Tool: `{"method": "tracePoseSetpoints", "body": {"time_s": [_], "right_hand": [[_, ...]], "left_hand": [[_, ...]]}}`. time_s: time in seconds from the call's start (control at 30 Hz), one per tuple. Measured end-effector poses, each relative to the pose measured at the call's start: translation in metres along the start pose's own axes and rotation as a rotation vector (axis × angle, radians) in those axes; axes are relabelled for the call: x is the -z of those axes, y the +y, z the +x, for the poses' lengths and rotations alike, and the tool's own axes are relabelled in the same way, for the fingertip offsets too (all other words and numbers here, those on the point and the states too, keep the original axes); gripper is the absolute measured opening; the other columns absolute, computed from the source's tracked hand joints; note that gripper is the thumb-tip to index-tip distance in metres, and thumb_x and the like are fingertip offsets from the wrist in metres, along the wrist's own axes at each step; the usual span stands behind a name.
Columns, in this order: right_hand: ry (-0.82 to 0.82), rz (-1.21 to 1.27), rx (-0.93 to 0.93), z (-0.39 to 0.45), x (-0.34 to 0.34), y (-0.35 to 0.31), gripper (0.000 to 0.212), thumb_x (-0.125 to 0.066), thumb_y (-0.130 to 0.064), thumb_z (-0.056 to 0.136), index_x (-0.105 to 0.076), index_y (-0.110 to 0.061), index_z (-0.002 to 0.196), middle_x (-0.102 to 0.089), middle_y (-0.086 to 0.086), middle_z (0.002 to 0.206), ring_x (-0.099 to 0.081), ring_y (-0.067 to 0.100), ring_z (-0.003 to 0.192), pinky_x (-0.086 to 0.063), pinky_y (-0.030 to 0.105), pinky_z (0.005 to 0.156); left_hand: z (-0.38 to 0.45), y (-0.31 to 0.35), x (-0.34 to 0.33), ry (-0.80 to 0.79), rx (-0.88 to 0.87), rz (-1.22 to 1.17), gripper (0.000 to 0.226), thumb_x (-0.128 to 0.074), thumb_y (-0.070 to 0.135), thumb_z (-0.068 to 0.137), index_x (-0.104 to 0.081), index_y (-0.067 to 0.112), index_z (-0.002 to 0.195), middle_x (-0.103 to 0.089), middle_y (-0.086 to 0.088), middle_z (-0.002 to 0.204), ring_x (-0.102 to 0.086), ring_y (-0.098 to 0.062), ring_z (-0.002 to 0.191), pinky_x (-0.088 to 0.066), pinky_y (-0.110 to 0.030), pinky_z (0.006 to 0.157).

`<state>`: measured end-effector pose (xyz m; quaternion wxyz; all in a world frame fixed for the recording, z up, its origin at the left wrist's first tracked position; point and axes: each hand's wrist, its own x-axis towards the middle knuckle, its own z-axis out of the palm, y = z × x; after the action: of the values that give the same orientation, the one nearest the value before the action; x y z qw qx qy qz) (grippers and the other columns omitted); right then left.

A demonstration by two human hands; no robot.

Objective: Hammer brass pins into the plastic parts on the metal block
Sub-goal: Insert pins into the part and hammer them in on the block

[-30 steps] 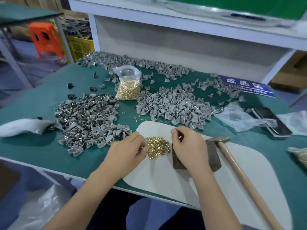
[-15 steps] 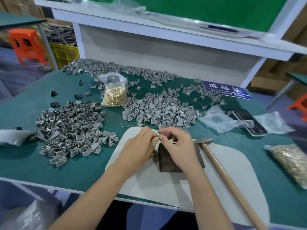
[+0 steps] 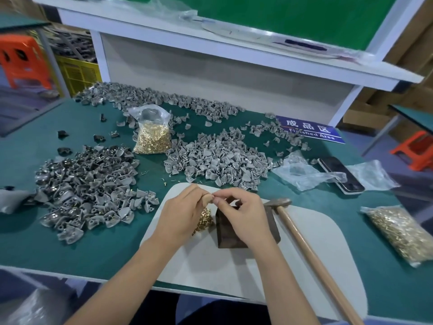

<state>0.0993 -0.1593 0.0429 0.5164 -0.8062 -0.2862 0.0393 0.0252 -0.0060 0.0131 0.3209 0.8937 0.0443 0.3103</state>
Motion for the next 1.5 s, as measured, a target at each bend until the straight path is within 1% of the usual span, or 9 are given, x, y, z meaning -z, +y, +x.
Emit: {"method": "tracePoseSetpoints", "body": {"time_s": [0.17, 0.3, 0.43, 0.57, 0.7, 1.0, 1.13, 1.33, 1.5], "right_hand": [[0.021, -0.001, 0.024, -0.001, -0.002, -0.001, 0.012, -0.07, -0.019, 0.09, -0.071, -0.029, 0.085, -0.071, -0.012, 0.085, -0.065, 0.01, 0.082, -0.052, 0.023, 0.073], [0.185, 0.13, -0.006, 0.001, 0.001, 0.0, 0.014, -0.065, -0.017, 0.09, -0.062, -0.029, 0.083, -0.067, -0.006, 0.082, -0.061, 0.008, 0.074, -0.046, 0.018, 0.063], [0.21, 0.179, -0.062, 0.001, 0.0, 0.002, 0.006, -0.058, -0.036, 0.083, -0.06, -0.029, 0.084, -0.067, 0.001, 0.084, -0.063, 0.025, 0.082, -0.051, 0.036, 0.073], [0.204, 0.137, -0.056, 0.001, -0.002, 0.004, 0.004, -0.06, -0.026, 0.087, -0.06, -0.026, 0.083, -0.065, -0.002, 0.08, -0.058, 0.016, 0.069, -0.045, 0.02, 0.057], [0.2, 0.137, -0.052, 0.0, -0.003, 0.004, 0.009, -0.064, -0.018, 0.089, -0.061, -0.024, 0.082, -0.062, -0.003, 0.076, -0.051, 0.004, 0.063, -0.041, 0.014, 0.058], [0.243, 0.131, -0.062, 0.001, -0.001, 0.006, 0.007, -0.062, -0.023, 0.09, -0.061, -0.025, 0.083, -0.067, -0.003, 0.08, -0.058, 0.011, 0.069, -0.044, 0.016, 0.058], [0.283, 0.208, -0.065, 0.002, 0.004, 0.004, 0.009, -0.065, -0.019, 0.091, -0.066, -0.024, 0.084, -0.069, -0.003, 0.081, -0.064, 0.016, 0.078, -0.051, 0.028, 0.071], [0.287, 0.113, 0.037, -0.019, 0.023, 0.002, 0.014, -0.067, -0.015, 0.088, -0.066, -0.027, 0.081, -0.067, -0.014, 0.078, -0.06, 0.002, 0.073, -0.045, 0.014, 0.069], [0.214, -0.12, 0.123, -0.042, 0.045, 0.013, 0.005, -0.069, -0.023, 0.084, -0.07, -0.026, 0.08, -0.066, -0.012, 0.077, -0.061, 0.014, 0.078, -0.049, 0.036, 0.076]], "left_hand": [[0.002, -0.006, -0.004, 0.063, -0.038, 0.125, 0.034, -0.044, 0.042, 0.104, -0.065, 0.022, 0.086, -0.057, 0.012, 0.081, -0.051, -0.009, 0.076, -0.038, -0.025, 0.057], [0.007, -0.009, -0.004, 0.105, 0.143, 0.232, 0.015, -0.058, 0.037, 0.099, -0.066, 0.028, 0.091, -0.061, 0.016, 0.092, -0.055, -0.01, 0.087, -0.04, -0.029, 0.068], [0.021, -0.018, 0.0, -0.02, 0.209, 0.314, 0.02, -0.061, 0.037, 0.096, -0.063, 0.032, 0.116, -0.064, 0.012, 0.112, -0.057, -0.016, 0.11, -0.037, -0.039, 0.094], [0.052, -0.028, 0.005, -0.185, 0.327, 0.471, 0.033, -0.059, 0.041, 0.098, -0.055, 0.032, 0.13, -0.062, 0.0, 0.125, -0.054, -0.024, 0.121, -0.04, -0.044, 0.101], [0.069, -0.035, 0.009, -0.342, 0.316, 0.527, 0.033, -0.059, 0.035, 0.1, -0.057, 0.03, 0.132, -0.06, -0.002, 0.127, -0.052, -0.027, 0.125, -0.043, -0.044, 0.099], [0.063, -0.034, 0.023, -0.307, 0.286, 0.321, 0.01, -0.064, 0.02, 0.099, -0.07, 0.02, 0.107, -0.063, 0.001, 0.105, -0.058, -0.021, 0.1, -0.052, -0.04, 0.085], [0.048, -0.002, 0.028, -0.285, 0.165, 0.06, 0.008, -0.062, 0.021, 0.099, -0.064, 0.027, 0.104, -0.063, 0.012, 0.103, -0.056, -0.002, 0.095, -0.045, -0.023, 0.08], [0.008, 0.038, 0.019, -0.317, 0.172, -0.165, 0.014, -0.063, 0.019, 0.098, -0.058, 0.033, 0.1, -0.068, 0.016, 0.09, -0.062, -0.001, 0.087, -0.043, -0.01, 0.07], [0.0, 0.05, 0.007, -0.359, 0.086, -0.133, 0.012, -0.073, 0.022, 0.092, -0.068, 0.032, 0.095, -0.065, 0.015, 0.088, -0.056, -0.002, 0.088, -0.045, -0.019, 0.077]]}}
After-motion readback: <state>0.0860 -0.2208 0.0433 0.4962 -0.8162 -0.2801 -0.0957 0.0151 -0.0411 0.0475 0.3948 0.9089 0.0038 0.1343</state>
